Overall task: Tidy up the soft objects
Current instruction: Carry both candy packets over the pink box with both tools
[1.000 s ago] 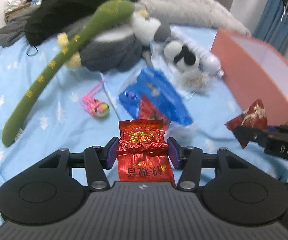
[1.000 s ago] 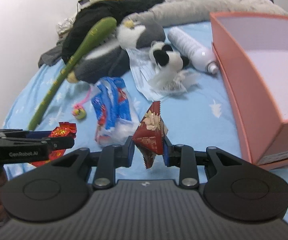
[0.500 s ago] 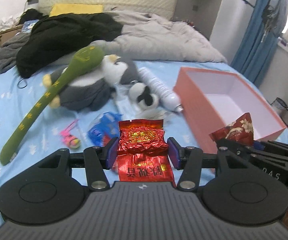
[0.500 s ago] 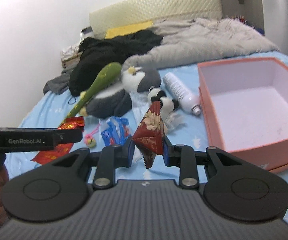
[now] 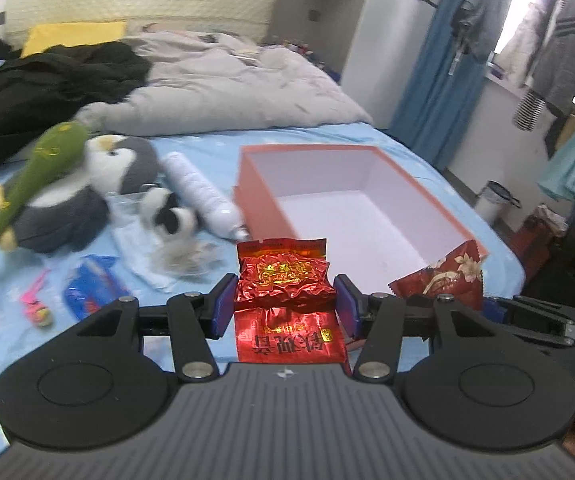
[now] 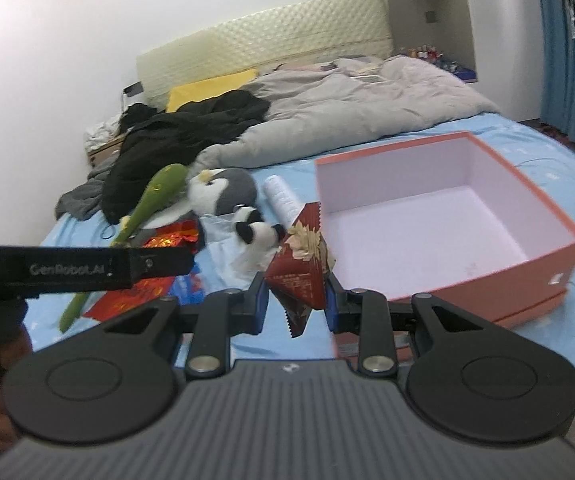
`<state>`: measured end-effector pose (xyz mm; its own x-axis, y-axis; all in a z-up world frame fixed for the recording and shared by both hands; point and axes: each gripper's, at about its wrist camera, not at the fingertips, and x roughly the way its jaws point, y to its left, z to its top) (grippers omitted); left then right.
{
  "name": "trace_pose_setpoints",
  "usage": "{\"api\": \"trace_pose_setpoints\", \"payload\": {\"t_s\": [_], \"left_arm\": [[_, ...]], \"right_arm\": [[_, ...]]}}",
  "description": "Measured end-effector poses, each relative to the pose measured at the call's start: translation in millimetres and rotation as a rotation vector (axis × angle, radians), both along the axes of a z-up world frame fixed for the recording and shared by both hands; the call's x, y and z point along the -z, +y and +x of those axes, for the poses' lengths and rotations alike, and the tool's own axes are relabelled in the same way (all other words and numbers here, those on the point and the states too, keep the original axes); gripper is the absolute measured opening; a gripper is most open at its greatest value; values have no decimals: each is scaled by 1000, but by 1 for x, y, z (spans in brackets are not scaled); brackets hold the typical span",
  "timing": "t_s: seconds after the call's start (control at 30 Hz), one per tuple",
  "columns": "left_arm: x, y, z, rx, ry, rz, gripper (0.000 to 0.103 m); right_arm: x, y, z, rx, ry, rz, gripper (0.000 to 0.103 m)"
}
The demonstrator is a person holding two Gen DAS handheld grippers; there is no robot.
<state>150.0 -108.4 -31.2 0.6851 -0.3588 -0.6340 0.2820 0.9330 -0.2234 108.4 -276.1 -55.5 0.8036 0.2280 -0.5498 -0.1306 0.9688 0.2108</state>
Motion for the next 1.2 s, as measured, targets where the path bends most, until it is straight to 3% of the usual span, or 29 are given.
{"api": "trace_pose_setpoints", "payload": {"t_s": [0.23,0.33,0.57,0.7,0.83,1.07,1.2], "left_arm": [[4,-39,11,76,13,-16,58],[6,-53,27,109,-2,11,58],[-4,-73,87,147,-2,7,58],[-13,-95,117,152,-11,46,58],[-12,-114,147,191,48,6,58],[29,-135,188,180,166,66,58],[43,-139,195,185,192,94,59]], "right_arm": [[1,-33,-14,88,7,-8,32],[2,-45,-13,116,4,-5,32],[-12,-68,29,145,-33,-31,32],[-12,-82,64,148,14,-16,32],[-3,-94,98,158,91,-2,32],[20,-108,125,168,191,-31,32],[28,-113,130,176,221,-42,33]]}}
